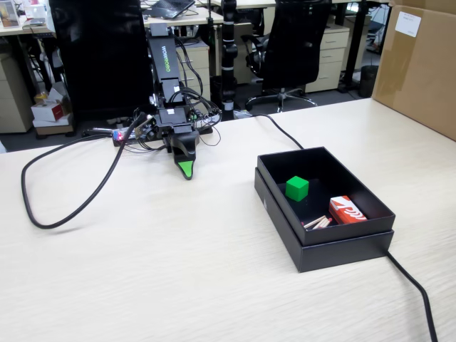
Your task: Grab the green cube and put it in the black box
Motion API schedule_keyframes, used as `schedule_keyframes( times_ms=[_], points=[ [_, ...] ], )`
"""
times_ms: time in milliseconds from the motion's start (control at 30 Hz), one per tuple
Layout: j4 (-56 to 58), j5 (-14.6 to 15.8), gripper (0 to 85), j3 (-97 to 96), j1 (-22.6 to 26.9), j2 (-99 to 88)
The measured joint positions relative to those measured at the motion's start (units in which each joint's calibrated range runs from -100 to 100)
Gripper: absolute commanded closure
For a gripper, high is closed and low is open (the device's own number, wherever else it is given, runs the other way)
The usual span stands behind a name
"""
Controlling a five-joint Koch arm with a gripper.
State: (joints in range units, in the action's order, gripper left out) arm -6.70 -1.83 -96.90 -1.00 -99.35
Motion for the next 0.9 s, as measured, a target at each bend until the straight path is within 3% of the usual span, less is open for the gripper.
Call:
schedule_keyframes(
  times_ms=[900],
  points=[
    [1.39, 0.05, 35.4, 0.0, -0.24, 0.13]
  ],
)
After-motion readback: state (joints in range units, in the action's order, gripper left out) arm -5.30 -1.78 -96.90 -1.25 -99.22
